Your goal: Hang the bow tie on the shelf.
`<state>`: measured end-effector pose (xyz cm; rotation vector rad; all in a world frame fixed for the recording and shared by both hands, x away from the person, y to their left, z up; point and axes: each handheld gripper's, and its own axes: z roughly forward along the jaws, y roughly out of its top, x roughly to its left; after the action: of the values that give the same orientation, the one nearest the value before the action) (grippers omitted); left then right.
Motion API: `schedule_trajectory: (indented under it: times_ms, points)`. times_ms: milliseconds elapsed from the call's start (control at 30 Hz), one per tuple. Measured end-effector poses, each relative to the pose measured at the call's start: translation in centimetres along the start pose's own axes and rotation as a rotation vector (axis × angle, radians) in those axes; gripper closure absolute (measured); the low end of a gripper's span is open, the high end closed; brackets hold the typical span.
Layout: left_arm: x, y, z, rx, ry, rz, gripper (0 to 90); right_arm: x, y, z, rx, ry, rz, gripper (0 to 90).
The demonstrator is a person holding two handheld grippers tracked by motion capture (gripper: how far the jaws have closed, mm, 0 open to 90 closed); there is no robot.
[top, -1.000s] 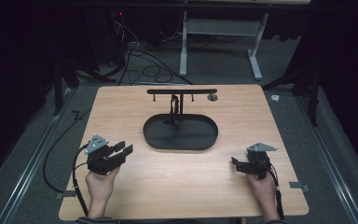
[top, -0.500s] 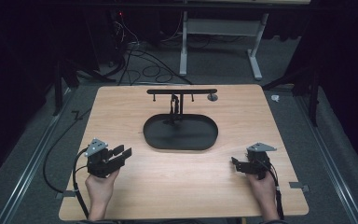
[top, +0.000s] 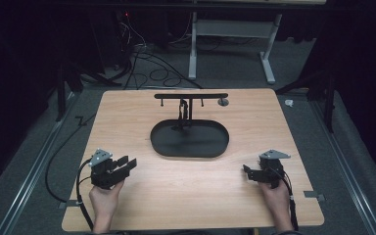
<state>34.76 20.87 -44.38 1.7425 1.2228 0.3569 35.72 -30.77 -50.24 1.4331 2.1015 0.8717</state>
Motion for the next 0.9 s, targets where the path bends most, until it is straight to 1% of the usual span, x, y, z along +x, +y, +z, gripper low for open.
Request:
schedule_trajectory:
  times_ms: [467, 600, 667, 833, 900]
  points:
    - [0.6, -1.0, 0.4, 0.021, 0.031, -0.022, 58.2, 0.0, 0.0, 0.0, 0.0, -0.001, 0.001, 22.9]
    - [0.9, -1.3, 0.6, 0.032, 0.045, -0.022, 58.0, 0.0, 0.0, 0.0, 0.0, -0.001, 0.001, 22.9]
    - [1.0, -1.5, 0.7, 0.036, 0.047, -0.029, 57.8, 0.0, 0.0, 0.0, 0.0, -0.001, 0.001, 22.9]
    - [1.2, -1.8, 1.0, 0.052, 0.071, -0.022, 56.5, 0.0, 0.0, 0.0, 0.0, -0.001, 0.002, 22.9]
    - [1.3, -2.0, 1.2, 0.055, 0.074, -0.025, 56.2, 0.0, 0.0, 0.0, 0.0, -0.001, 0.002, 22.9]
